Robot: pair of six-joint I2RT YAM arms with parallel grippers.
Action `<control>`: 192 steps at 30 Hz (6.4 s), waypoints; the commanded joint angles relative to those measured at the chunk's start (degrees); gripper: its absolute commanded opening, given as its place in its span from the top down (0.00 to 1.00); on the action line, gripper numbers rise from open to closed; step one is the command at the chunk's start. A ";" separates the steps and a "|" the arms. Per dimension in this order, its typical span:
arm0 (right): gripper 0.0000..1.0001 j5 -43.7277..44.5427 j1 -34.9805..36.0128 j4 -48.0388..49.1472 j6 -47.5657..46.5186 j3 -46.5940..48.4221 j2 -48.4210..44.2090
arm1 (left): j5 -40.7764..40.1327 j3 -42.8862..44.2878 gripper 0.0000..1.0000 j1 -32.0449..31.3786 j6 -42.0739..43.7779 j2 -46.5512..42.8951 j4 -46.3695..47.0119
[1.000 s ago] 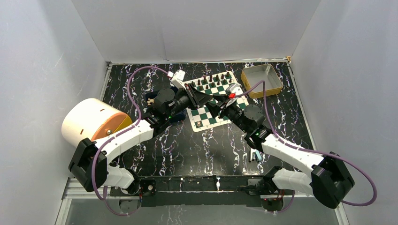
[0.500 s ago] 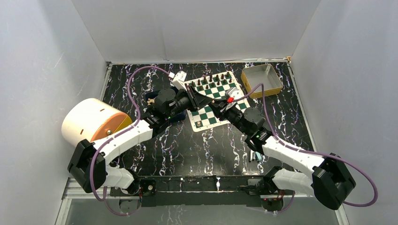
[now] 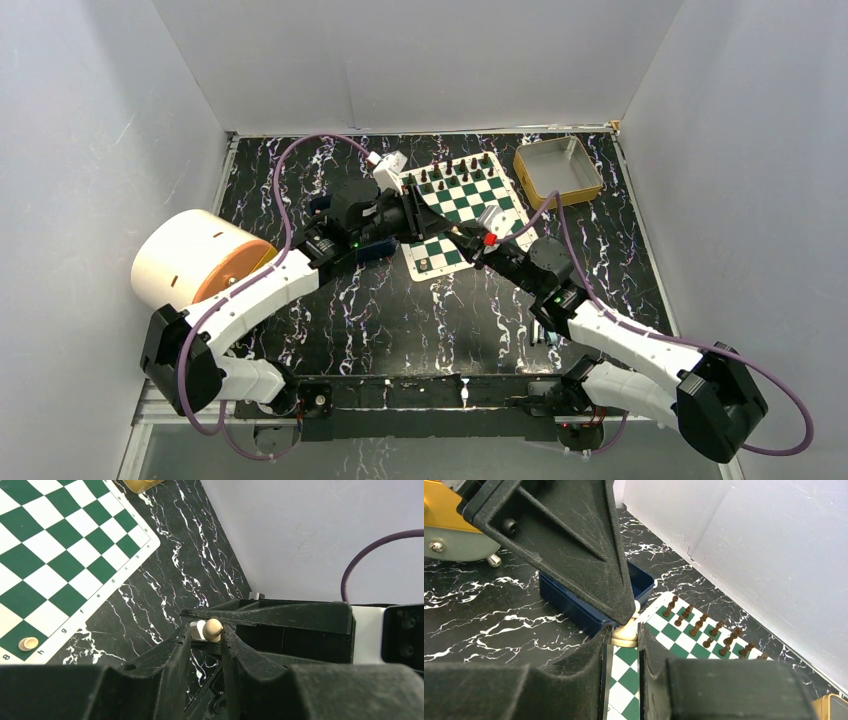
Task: Set up the chess pieces on the board
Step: Place the chess piece on the chessboard, then pick up the chess piece from the storage box.
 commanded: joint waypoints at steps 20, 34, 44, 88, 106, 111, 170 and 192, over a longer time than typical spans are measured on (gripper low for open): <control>0.93 -5.48 -0.15 -0.14 -3.68 -0.39 -2.32 | 6.83 9.97 0.85 0.82 1.34 2.44 -15.94; 0.32 -2.92 -0.15 -9.92 -1.29 -1.62 -7.83 | 2.71 12.63 0.98 1.97 10.34 5.21 -21.20; 0.01 2.78 -0.14 -25.27 9.09 2.13 -20.03 | -18.69 6.66 1.00 1.90 29.74 6.64 -12.41; 0.01 10.82 -0.15 -31.41 9.77 1.88 -31.81 | -26.37 5.18 0.93 -0.57 28.56 30.92 -5.43; 0.01 10.44 -0.16 -31.77 9.94 1.45 -31.67 | -25.24 6.92 0.80 -0.60 28.33 29.12 -7.95; 0.01 10.34 -0.16 -31.86 9.95 1.34 -31.63 | -24.94 8.72 0.72 -0.58 27.95 28.25 -10.49; 0.01 7.55 -0.16 -30.96 11.44 3.95 -26.98 | -36.71 14.13 0.68 17.79 5.62 36.59 -21.23; 0.01 6.51 -0.16 -29.94 11.53 4.33 -25.81 | -36.60 18.91 0.61 20.07 33.06 30.46 -28.95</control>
